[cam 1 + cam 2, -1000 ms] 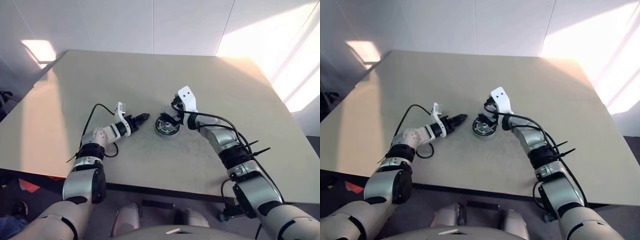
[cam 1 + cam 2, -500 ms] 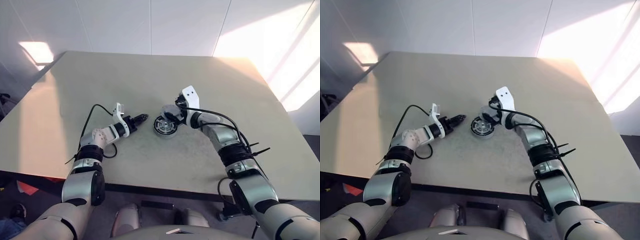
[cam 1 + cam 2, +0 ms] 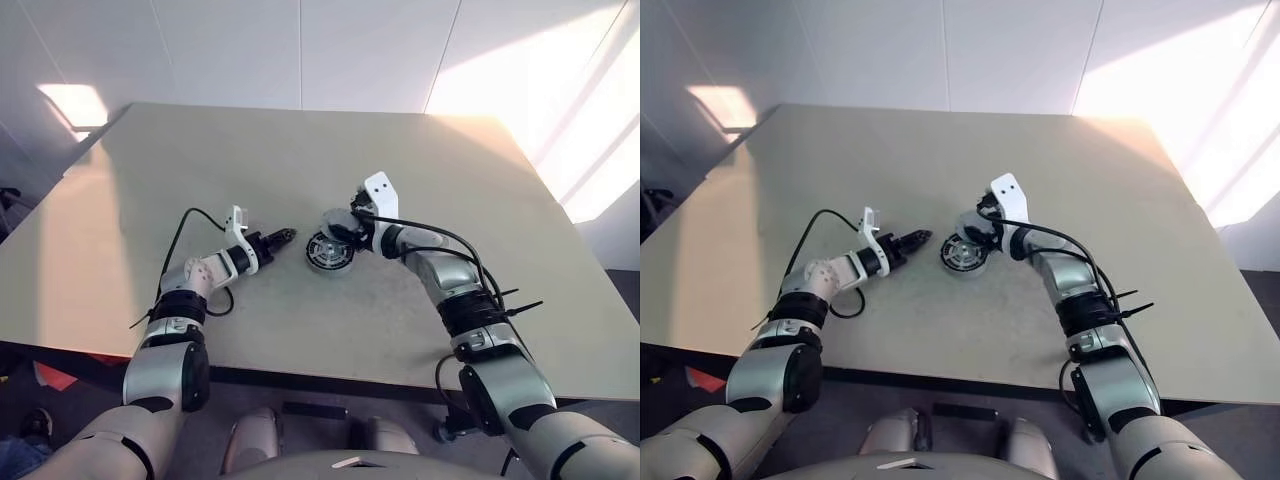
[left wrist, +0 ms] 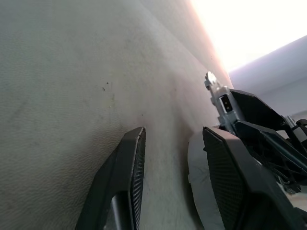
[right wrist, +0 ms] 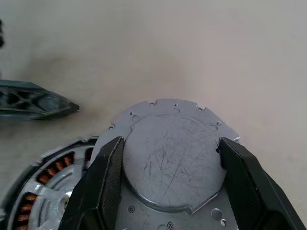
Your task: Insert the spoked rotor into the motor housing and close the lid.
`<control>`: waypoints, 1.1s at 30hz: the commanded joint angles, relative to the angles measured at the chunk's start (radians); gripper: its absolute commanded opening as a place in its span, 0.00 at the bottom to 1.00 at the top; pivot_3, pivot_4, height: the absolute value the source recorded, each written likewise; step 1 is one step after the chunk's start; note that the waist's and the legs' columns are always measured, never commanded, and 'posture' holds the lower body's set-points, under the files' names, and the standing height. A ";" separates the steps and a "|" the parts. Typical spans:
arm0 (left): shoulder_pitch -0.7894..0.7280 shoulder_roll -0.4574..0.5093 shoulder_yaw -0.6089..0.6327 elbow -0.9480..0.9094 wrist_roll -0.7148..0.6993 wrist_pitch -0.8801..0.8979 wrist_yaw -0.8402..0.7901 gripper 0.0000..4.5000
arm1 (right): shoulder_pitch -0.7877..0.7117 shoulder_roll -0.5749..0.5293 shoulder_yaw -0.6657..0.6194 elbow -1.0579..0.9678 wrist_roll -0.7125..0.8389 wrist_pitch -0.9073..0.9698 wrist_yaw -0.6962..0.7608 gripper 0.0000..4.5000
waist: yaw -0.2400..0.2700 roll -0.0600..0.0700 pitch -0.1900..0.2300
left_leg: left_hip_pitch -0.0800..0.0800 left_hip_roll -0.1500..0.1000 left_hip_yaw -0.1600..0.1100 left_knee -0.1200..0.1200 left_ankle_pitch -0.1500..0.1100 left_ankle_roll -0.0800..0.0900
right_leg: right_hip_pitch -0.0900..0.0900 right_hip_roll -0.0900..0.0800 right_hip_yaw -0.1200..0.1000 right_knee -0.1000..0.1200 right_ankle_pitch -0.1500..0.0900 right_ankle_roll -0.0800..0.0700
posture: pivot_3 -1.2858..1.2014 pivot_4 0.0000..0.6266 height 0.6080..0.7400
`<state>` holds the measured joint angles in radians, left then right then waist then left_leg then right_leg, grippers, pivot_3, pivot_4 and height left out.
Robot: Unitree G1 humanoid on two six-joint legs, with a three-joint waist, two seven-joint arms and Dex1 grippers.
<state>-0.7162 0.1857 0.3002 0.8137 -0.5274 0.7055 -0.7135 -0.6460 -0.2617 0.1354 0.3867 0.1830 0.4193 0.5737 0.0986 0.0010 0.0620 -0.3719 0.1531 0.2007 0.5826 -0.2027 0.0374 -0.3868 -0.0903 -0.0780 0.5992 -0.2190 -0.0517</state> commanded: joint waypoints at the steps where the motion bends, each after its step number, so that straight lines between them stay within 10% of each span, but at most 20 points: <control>1: 0.009 0.006 -0.012 -0.021 0.009 -0.002 -0.004 0.45 | 0.001 -0.022 -0.031 -0.172 0.049 -0.019 0.067 0.67 | 0.000 0.000 0.000 | 0.000 0.000 0.000 0.000 0.000 0.000 | 0.000 0.000 0.000 0.001 0.000 0.000 | 0.52 0.00 1.00; 33: 0.020 0.009 -0.019 -0.019 0.013 -0.015 0.016 0.45 | 0.159 -0.144 0.120 -0.229 -0.053 -0.068 0.312 0.67 | 0.000 -0.001 0.001 | 0.001 0.002 0.000 0.010 -0.002 0.002 | 0.002 0.000 0.000 0.006 -0.002 -0.002 | 0.52 0.00 1.00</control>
<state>-0.7041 0.1860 0.2852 0.8071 -0.5249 0.6878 -0.7052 -0.4754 -0.4044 0.2586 0.1547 0.1383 0.3742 0.8807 0.0988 0.0001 0.0625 -0.3702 0.1549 0.2003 0.5927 -0.2043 0.0394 -0.3842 -0.0904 -0.0779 0.6056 -0.2207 -0.0537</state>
